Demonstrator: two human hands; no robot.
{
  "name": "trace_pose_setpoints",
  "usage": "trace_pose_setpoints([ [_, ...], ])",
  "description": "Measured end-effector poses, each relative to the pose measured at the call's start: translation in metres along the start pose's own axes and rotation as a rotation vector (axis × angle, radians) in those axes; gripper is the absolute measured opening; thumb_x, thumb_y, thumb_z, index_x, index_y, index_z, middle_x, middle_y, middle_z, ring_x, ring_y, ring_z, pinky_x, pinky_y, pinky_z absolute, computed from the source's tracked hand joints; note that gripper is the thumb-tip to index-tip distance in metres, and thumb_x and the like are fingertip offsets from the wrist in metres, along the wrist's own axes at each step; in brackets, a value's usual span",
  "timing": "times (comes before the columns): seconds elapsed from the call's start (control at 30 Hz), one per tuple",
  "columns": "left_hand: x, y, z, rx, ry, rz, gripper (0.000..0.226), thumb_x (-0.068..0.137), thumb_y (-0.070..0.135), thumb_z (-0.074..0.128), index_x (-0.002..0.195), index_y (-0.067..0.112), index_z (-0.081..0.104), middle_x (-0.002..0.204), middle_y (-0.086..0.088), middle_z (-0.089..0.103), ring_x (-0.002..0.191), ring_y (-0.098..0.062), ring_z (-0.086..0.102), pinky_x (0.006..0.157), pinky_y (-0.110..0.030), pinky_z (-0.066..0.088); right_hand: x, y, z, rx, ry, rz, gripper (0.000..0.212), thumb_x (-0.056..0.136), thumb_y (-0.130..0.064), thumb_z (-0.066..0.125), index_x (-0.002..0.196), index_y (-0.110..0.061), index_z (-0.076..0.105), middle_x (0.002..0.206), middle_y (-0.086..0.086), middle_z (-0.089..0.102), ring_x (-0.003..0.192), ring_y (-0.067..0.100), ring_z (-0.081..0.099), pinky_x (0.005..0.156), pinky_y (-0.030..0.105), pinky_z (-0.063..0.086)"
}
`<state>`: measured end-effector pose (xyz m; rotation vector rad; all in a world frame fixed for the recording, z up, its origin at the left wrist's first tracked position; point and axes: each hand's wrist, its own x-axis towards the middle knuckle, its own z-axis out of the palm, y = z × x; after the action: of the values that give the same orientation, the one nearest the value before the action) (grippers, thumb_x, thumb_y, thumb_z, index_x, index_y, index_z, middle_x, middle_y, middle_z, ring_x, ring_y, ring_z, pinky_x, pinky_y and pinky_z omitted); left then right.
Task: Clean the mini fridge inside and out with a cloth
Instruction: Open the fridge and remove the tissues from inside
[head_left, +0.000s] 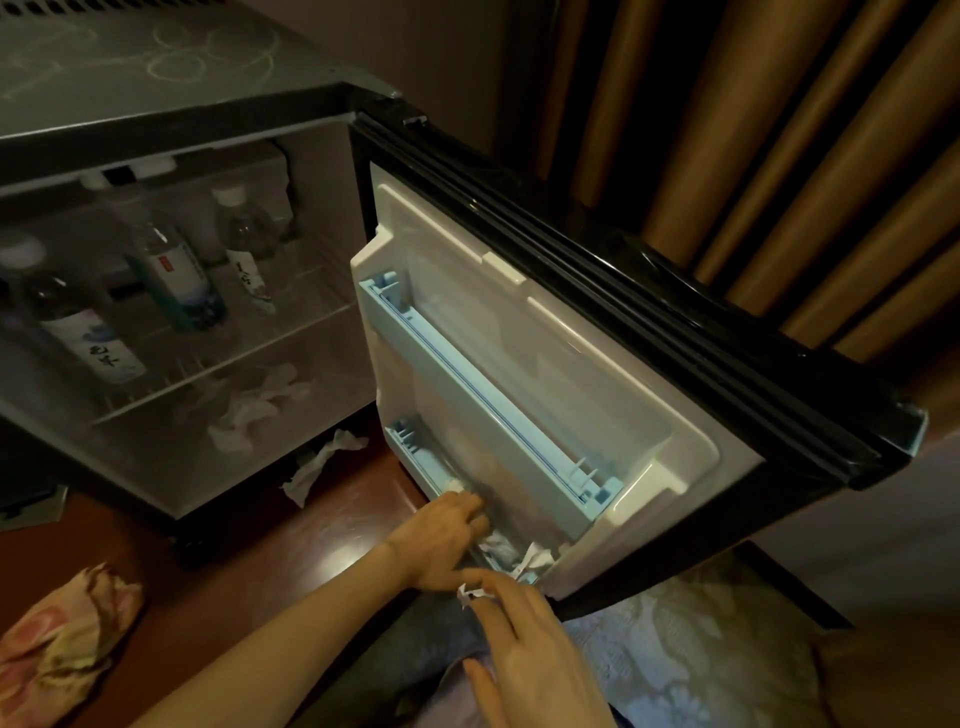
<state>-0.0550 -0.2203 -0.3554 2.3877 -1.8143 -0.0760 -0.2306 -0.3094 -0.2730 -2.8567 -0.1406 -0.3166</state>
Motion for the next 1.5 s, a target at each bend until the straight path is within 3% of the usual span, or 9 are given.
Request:
trace_pose_setpoints([
  [0.13, -0.01, -0.009, -0.005, -0.014, 0.17, -0.033, 0.049, 0.081, 0.06, 0.055, 0.097, 0.015, 0.065, 0.1, -0.005, 0.061, 0.087, -0.017, 0.058, 0.077, -0.026, 0.051, 0.004, -0.005, -0.008, -0.091, -0.077, 0.024, 0.071, 0.021, -0.053, 0.089, 0.083, -0.021, 0.077, 0.098, -0.003, 0.068, 0.095, 0.014, 0.05, 0.068, 0.018, 0.055],
  [0.23, -0.013, -0.016, -0.008, -0.055, 0.26, -0.095, 0.045, 0.085, 0.055, 0.057, 0.1, 0.013, 0.064, 0.105, -0.007, 0.059, 0.09, -0.018, 0.054, 0.08, -0.029, 0.049, 0.008, -0.006, -0.013, -0.084, -0.116, 0.05, 0.07, 0.018, -0.058, 0.087, 0.079, -0.025, 0.078, 0.094, -0.009, 0.07, 0.084, 0.006, 0.065, 0.064, 0.016, 0.055],
  [0.43, -0.017, -0.027, -0.024, -0.069, 0.392, -0.165, 0.038, 0.086, 0.044, 0.054, 0.093, 0.008, 0.063, 0.096, -0.009, 0.058, 0.082, -0.02, 0.051, 0.073, -0.03, 0.044, 0.012, -0.006, -0.006, -0.041, -0.145, 0.058, 0.07, 0.025, -0.057, 0.084, 0.087, -0.027, 0.076, 0.105, -0.011, 0.064, 0.096, 0.005, 0.045, 0.067, 0.013, 0.052],
  [0.77, -0.094, -0.057, -0.043, 0.004, 0.369, -0.355, 0.04, 0.079, 0.041, 0.064, 0.102, 0.008, 0.059, 0.111, -0.012, 0.057, 0.094, -0.026, 0.057, 0.083, -0.033, 0.049, 0.045, -0.014, 0.004, -0.009, -0.25, -0.033, 0.069, 0.026, -0.063, 0.079, 0.088, -0.032, 0.074, 0.107, -0.013, 0.058, 0.088, 0.001, 0.06, 0.059, 0.01, 0.05],
  [0.9, -0.126, -0.062, -0.044, 0.021, 0.342, -0.454, 0.039, 0.08, 0.042, 0.062, 0.103, 0.01, 0.059, 0.114, -0.01, 0.057, 0.099, -0.023, 0.057, 0.085, -0.031, 0.05, 0.063, -0.026, 0.007, 0.026, -0.293, -0.07, 0.056, 0.042, -0.058, 0.073, 0.092, -0.033, 0.07, 0.109, -0.011, 0.06, 0.083, 0.002, 0.066, 0.056, 0.012, 0.051],
  [1.17, -0.177, -0.057, -0.047, 0.041, 0.391, -0.604, 0.032, 0.084, 0.041, 0.059, 0.096, 0.012, 0.057, 0.105, -0.005, 0.055, 0.089, -0.02, 0.054, 0.077, -0.03, 0.047, 0.099, -0.05, 0.018, 0.036, -0.261, -0.137, 0.058, 0.049, -0.041, 0.087, 0.1, -0.02, 0.07, 0.11, -0.004, 0.061, 0.092, 0.011, 0.066, 0.07, 0.015, 0.053],
  [1.3, -0.195, -0.051, -0.052, 0.045, 0.397, -0.665, 0.032, 0.086, 0.043, 0.057, 0.096, 0.013, 0.056, 0.104, -0.005, 0.054, 0.087, -0.018, 0.051, 0.077, -0.025, 0.041, 0.114, -0.062, 0.015, 0.115, -0.349, -0.173, 0.05, 0.09, -0.031, 0.058, 0.135, -0.015, 0.046, 0.143, -0.001, 0.034, 0.13, 0.017, 0.038, 0.105, 0.024, 0.036],
  [1.37, -0.203, -0.049, -0.053, 0.045, 0.387, -0.704, 0.032, 0.085, 0.044, 0.057, 0.095, 0.013, 0.056, 0.104, -0.004, 0.054, 0.086, -0.017, 0.05, 0.077, -0.024, 0.039, 0.12, -0.067, 0.018, 0.13, -0.363, -0.173, 0.049, 0.095, -0.031, 0.049, 0.14, -0.015, 0.04, 0.147, -0.002, 0.026, 0.135, 0.016, 0.029, 0.11, 0.026, 0.03],
  [1.5, -0.216, -0.043, -0.053, 0.037, 0.354, -0.784, 0.034, 0.084, 0.045, 0.058, 0.095, 0.013, 0.058, 0.105, -0.003, 0.054, 0.089, -0.017, 0.051, 0.08, -0.021, 0.036, 0.127, -0.078, 0.022, 0.144, -0.372, -0.197, 0.047, 0.094, -0.03, 0.052, 0.138, -0.014, 0.044, 0.142, 0.0, 0.035, 0.131, 0.019, 0.035, 0.108, 0.028, 0.034],
])
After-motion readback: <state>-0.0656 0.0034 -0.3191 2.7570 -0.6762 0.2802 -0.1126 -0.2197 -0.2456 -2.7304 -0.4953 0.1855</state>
